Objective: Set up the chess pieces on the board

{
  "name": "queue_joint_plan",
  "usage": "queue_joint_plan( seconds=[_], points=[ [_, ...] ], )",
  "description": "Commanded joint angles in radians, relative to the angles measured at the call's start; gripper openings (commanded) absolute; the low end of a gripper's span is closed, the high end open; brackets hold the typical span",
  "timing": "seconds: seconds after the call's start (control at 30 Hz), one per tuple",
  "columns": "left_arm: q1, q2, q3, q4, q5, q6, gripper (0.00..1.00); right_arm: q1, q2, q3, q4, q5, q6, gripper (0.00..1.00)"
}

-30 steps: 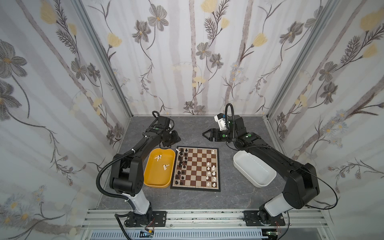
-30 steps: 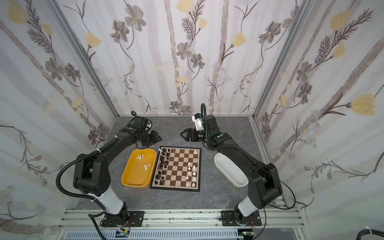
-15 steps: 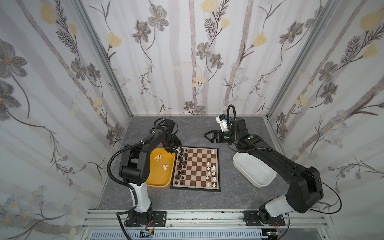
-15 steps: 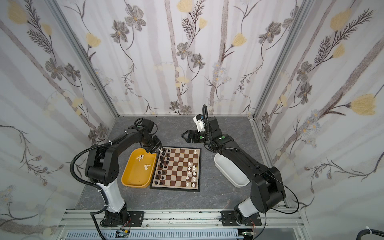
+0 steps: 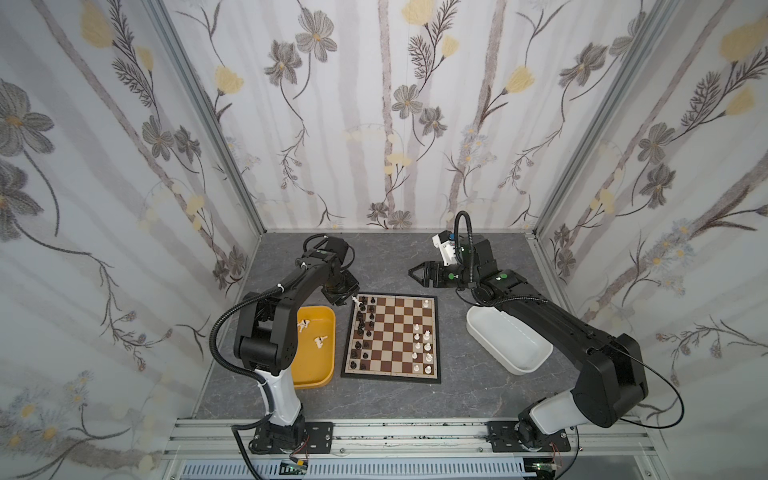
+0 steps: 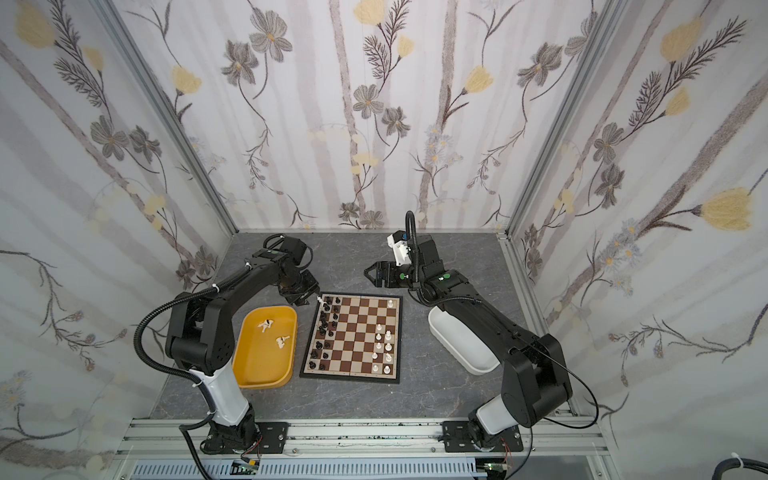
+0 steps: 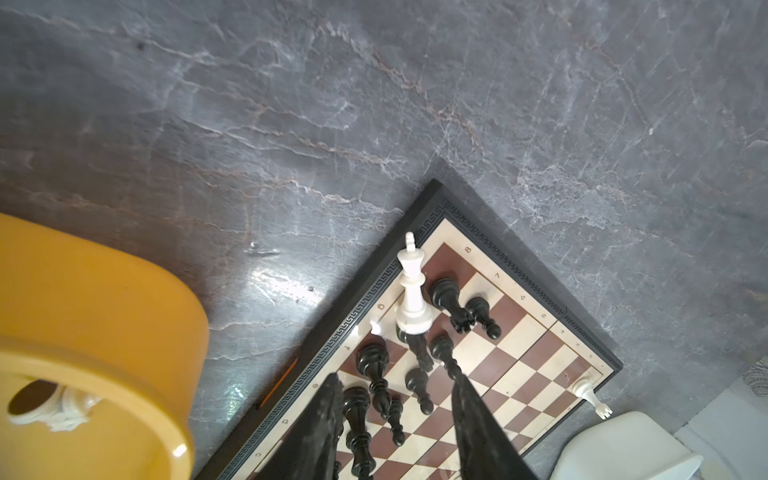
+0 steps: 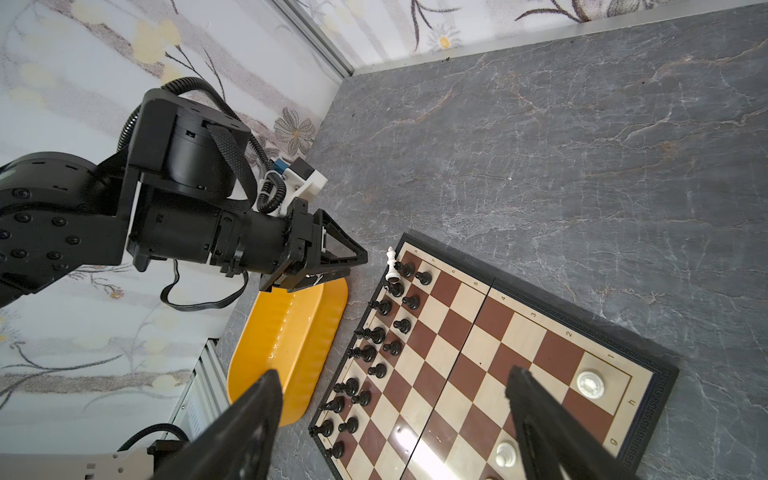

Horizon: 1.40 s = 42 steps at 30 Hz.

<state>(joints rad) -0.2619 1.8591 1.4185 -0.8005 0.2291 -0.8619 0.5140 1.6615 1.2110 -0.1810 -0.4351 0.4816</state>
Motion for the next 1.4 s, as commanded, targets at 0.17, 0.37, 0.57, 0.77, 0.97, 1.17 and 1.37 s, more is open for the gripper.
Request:
queue_joint_plan(
  seconds=[0.17,0.37,0.57,0.77,0.97,1.17,1.37],
  points=[
    [0.001,0.072,0.027,-0.005,-0.015,-0.075,0.38,-0.001,-0.016,-0.017,0.032,0.006,0.007,0.84],
    [-0.003,0.107,0.063,0.004,-0.007,-0.085,0.35,-0.005,-0.023,-0.031,0.033,0.009,0.008,0.84],
    [-0.010,0.136,0.086,0.017,0.005,-0.077,0.34,-0.005,-0.031,-0.040,0.033,0.010,0.006,0.84],
    [-0.022,0.168,0.102,0.013,0.013,-0.081,0.32,-0.010,-0.036,-0.050,0.034,0.007,0.006,0.83],
    [-0.024,0.193,0.112,-0.001,0.002,-0.086,0.28,-0.014,-0.046,-0.060,0.039,0.007,0.006,0.83],
    [-0.026,0.206,0.108,0.003,0.002,-0.086,0.25,-0.018,-0.053,-0.072,0.044,0.006,0.005,0.83],
    [-0.024,0.215,0.106,0.010,-0.005,-0.087,0.21,-0.023,-0.058,-0.080,0.049,0.004,0.009,0.83]
  ],
)
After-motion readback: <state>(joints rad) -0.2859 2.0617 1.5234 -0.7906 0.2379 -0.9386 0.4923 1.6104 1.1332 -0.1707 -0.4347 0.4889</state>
